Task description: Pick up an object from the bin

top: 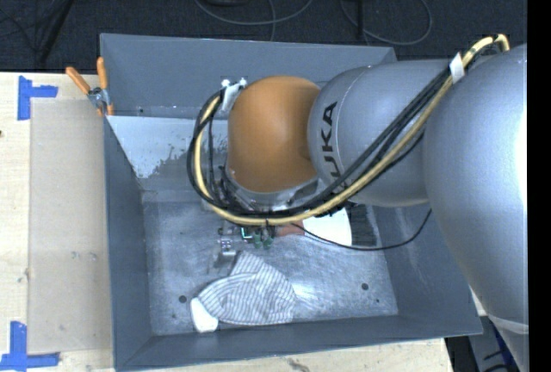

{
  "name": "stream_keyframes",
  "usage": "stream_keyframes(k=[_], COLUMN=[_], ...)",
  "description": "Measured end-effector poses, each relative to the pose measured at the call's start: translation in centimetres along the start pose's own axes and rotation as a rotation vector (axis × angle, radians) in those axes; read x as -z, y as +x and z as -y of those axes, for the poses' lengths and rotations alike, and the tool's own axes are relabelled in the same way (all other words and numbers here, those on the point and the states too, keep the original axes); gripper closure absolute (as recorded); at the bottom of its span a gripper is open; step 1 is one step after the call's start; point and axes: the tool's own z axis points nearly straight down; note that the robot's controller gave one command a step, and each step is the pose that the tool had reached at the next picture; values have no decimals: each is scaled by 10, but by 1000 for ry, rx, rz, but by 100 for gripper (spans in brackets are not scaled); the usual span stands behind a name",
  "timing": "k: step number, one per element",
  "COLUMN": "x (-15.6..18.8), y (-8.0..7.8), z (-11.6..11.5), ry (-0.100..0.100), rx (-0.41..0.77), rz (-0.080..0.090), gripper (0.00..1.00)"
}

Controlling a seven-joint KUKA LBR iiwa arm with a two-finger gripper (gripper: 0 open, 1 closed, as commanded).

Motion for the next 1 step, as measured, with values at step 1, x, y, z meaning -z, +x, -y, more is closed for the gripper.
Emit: stream_keyframes(k=[1], x=[4], y=[-2], z=[1], ry=[-1], rx=[-3], rz=[7], gripper=[0])
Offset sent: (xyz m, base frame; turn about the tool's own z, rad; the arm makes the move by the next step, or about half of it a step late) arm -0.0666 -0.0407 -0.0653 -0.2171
